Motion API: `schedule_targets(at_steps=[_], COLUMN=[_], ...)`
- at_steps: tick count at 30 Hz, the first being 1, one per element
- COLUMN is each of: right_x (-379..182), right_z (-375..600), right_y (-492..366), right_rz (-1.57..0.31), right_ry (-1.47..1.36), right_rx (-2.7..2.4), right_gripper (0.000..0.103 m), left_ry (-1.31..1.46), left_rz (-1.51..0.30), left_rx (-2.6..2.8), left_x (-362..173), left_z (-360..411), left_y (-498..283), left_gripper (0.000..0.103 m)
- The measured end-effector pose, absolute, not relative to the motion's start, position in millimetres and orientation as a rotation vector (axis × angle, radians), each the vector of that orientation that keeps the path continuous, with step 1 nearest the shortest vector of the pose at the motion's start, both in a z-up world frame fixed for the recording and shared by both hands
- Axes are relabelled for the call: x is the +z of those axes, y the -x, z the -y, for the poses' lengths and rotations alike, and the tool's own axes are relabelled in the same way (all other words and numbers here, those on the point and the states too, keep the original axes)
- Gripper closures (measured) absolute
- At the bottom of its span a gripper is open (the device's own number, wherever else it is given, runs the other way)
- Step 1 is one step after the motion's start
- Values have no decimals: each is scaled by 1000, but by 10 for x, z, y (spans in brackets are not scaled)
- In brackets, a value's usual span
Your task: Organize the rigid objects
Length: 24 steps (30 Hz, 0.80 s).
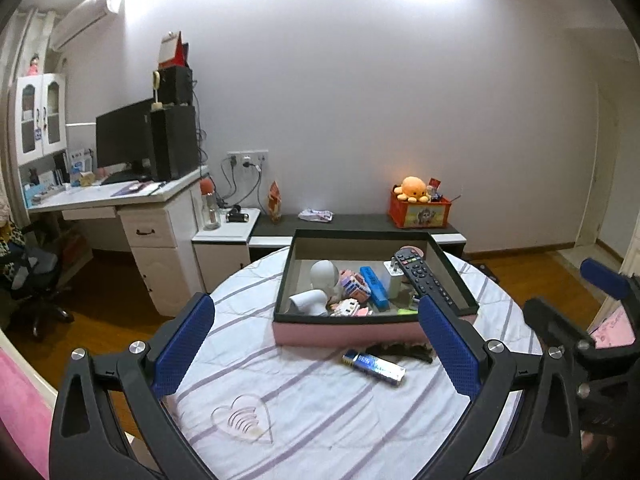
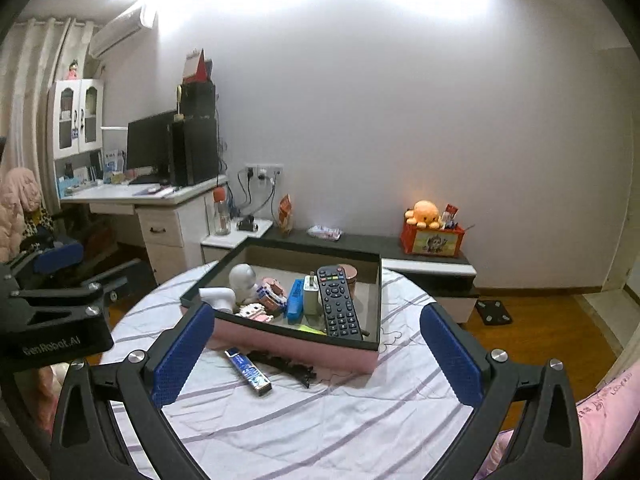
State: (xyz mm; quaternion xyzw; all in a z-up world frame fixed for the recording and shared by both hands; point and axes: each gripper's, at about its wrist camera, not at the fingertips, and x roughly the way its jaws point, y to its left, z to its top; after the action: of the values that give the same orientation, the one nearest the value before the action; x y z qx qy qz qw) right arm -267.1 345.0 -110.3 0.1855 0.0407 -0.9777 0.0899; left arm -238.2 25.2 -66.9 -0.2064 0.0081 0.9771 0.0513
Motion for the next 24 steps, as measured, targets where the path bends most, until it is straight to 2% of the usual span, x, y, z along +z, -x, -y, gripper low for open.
schedule_targets(at_steps=[12,24], right_x=[-1030,-1077], right_z=[-3423,-3479], right_y=[2230,2106], right_rz=[-123,-103], right_ry=[-488,-492], right_rx=[-2917,-2919], right_gripper=[0,0], left_ry=[519,534], left_rz=[-55,-58], left_rx=[2997,2974], left_x=[-588,-622], left_z=[-233,-267], left_y=[1831,1744], left_gripper=[0,0])
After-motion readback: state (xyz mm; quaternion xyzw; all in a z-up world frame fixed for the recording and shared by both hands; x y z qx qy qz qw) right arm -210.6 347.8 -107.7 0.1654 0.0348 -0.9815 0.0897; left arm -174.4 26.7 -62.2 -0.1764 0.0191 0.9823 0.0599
